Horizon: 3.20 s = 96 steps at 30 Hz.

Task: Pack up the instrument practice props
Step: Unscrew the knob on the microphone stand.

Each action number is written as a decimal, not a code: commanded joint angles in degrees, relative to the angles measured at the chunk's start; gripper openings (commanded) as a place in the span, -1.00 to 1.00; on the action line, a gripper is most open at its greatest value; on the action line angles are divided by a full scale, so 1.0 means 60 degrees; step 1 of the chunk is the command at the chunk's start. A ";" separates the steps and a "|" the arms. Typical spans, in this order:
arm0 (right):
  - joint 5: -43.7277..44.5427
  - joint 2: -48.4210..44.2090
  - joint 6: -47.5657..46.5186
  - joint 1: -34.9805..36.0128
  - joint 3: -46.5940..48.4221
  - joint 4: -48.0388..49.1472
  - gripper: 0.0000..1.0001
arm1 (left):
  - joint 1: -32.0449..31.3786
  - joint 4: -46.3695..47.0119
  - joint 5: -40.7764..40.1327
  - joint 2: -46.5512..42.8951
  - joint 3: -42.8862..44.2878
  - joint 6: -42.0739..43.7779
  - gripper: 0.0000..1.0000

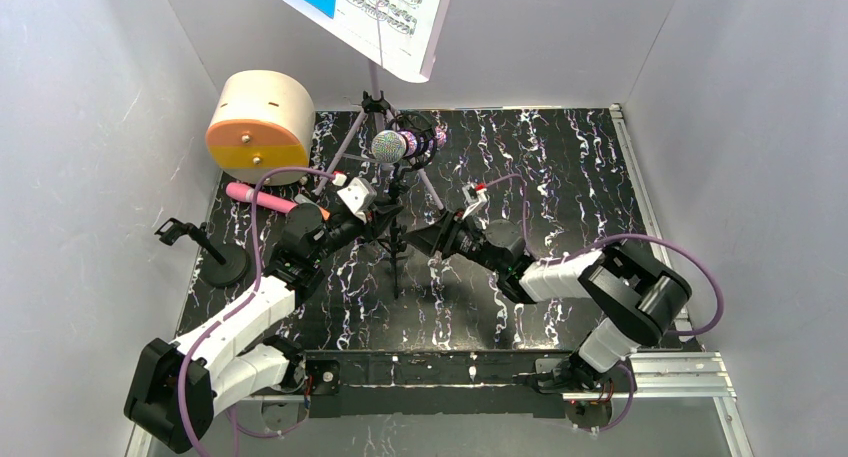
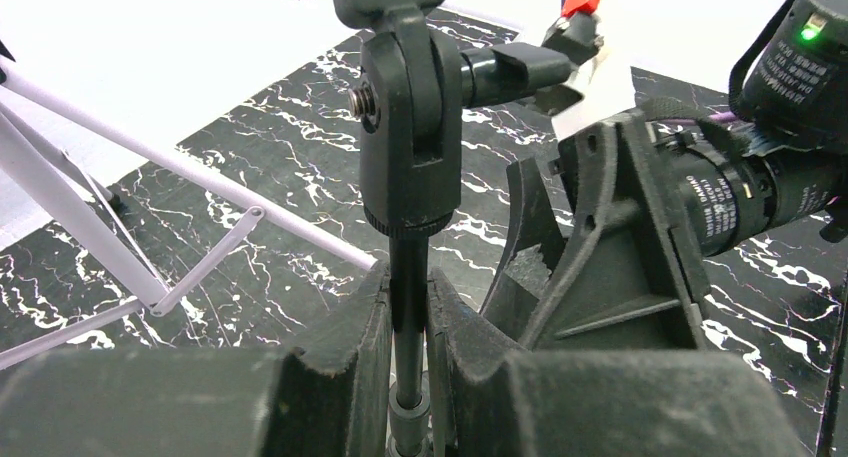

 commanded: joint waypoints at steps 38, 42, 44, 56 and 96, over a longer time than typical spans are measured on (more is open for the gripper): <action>-0.1586 0.1975 0.2574 -0.0621 0.1265 0.2011 -0.97 | -0.0075 -0.1320 0.0178 0.0513 -0.0155 0.0122 -1.00; -0.2086 0.1998 0.1706 -0.0636 0.1562 0.1704 -0.97 | -0.0075 -0.1339 0.0204 0.0478 -0.0151 0.0079 -1.00; -0.2133 0.1917 0.1138 -0.0640 0.1691 0.1311 -0.97 | -0.0075 -0.1308 0.0217 0.0456 -0.0153 0.0024 -1.00; -0.1729 0.0978 -0.3138 -0.0519 0.2293 -0.1586 -0.97 | -0.0174 -0.1064 0.0558 0.0817 -0.0071 -0.0808 -1.00; 0.4165 0.1399 -2.1788 0.3011 0.1290 -0.0662 -0.95 | -0.0222 -0.2631 -0.0591 0.0104 0.0111 -0.1407 -1.00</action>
